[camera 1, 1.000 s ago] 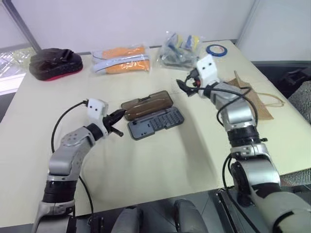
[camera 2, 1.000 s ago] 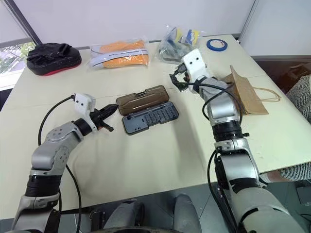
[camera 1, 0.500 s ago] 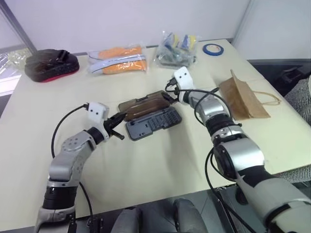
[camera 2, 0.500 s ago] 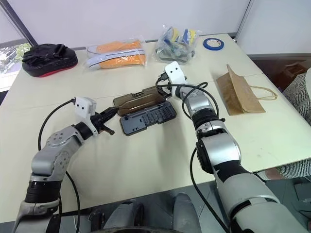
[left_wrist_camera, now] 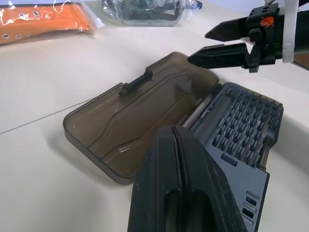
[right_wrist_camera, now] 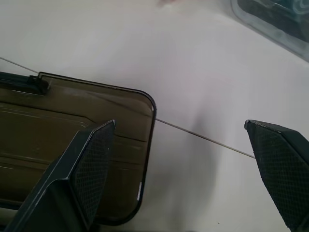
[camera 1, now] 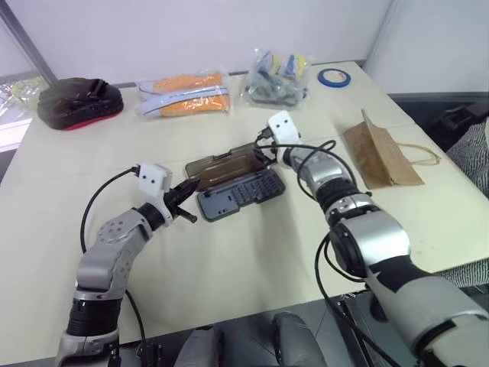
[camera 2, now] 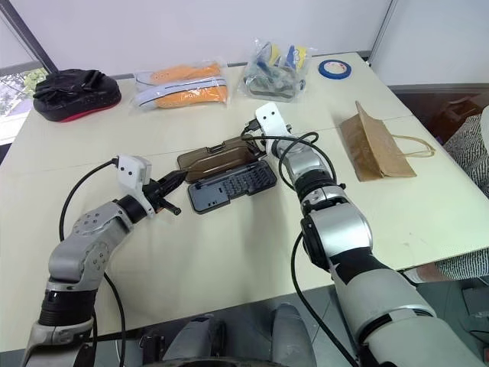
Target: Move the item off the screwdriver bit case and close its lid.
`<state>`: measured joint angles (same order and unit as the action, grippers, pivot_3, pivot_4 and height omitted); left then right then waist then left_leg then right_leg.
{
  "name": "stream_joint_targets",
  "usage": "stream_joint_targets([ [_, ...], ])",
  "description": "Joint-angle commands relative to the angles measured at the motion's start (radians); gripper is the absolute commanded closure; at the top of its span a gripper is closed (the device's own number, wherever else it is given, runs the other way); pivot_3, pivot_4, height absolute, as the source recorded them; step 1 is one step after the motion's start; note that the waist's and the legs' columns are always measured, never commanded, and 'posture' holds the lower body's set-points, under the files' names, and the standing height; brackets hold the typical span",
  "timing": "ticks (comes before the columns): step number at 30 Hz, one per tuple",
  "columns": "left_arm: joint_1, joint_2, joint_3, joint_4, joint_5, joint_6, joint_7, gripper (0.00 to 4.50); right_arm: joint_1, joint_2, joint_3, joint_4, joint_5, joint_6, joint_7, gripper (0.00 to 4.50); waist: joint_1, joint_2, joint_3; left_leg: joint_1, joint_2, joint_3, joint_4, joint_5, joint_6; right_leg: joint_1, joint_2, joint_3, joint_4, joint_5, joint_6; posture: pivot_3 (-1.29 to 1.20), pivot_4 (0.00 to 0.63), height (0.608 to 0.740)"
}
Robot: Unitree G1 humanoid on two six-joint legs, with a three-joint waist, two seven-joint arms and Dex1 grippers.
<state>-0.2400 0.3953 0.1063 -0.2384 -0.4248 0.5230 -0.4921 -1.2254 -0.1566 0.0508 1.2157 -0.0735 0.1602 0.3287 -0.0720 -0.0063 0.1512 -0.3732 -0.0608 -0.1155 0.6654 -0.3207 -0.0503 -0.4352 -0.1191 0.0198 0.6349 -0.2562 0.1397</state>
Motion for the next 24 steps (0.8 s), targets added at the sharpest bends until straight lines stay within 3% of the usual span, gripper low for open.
stream_joint_targets([
  [1,-0.008,0.007,0.015,-0.035,-0.006,-0.007,0.003,4.5,-0.032,0.012,0.014,0.0,-0.026,-0.018,-0.021,0.05,0.0,0.0,0.0,0.0,0.0,0.0,0.0,0.0,0.0,0.0,0.0,0.0,0.0,0.0,0.0,0.0,0.15,0.74],
  [10,0.005,0.003,0.016,-0.048,-0.005,-0.01,0.017,4.5,-0.027,0.035,0.036,0.03,-0.068,-0.008,-0.04,0.05,-0.001,0.0,0.0,0.0,0.0,0.0,0.0,0.0,0.0,0.0,0.0,0.0,0.0,0.0,0.0,0.0,0.15,0.74],
  [13,0.015,0.004,0.021,-0.055,-0.007,-0.011,0.021,4.5,-0.028,0.039,0.027,0.037,-0.066,0.003,-0.039,0.92,-0.001,0.0,0.0,0.0,0.0,0.0,0.0,0.0,0.0,0.0,0.0,0.0,0.0,0.0,0.0,0.0,0.15,0.74],
  [20,0.025,0.006,0.028,-0.067,-0.006,-0.011,0.033,4.5,-0.035,0.044,-0.013,0.054,-0.036,0.061,-0.027,4.44,0.0,0.0,0.0,0.0,0.0,0.0,0.0,0.0,0.0,0.0,0.0,0.0,0.001,0.0,0.0,0.0,0.15,0.74],
  [24,0.02,0.011,0.036,-0.06,-0.005,-0.017,0.036,4.5,-0.033,0.042,-0.011,0.053,-0.041,0.073,-0.017,4.44,0.0,0.0,0.0,0.0,0.0,0.0,0.001,0.0,0.0,0.001,0.0,0.001,0.001,0.0,0.0,0.0,0.15,0.74],
])
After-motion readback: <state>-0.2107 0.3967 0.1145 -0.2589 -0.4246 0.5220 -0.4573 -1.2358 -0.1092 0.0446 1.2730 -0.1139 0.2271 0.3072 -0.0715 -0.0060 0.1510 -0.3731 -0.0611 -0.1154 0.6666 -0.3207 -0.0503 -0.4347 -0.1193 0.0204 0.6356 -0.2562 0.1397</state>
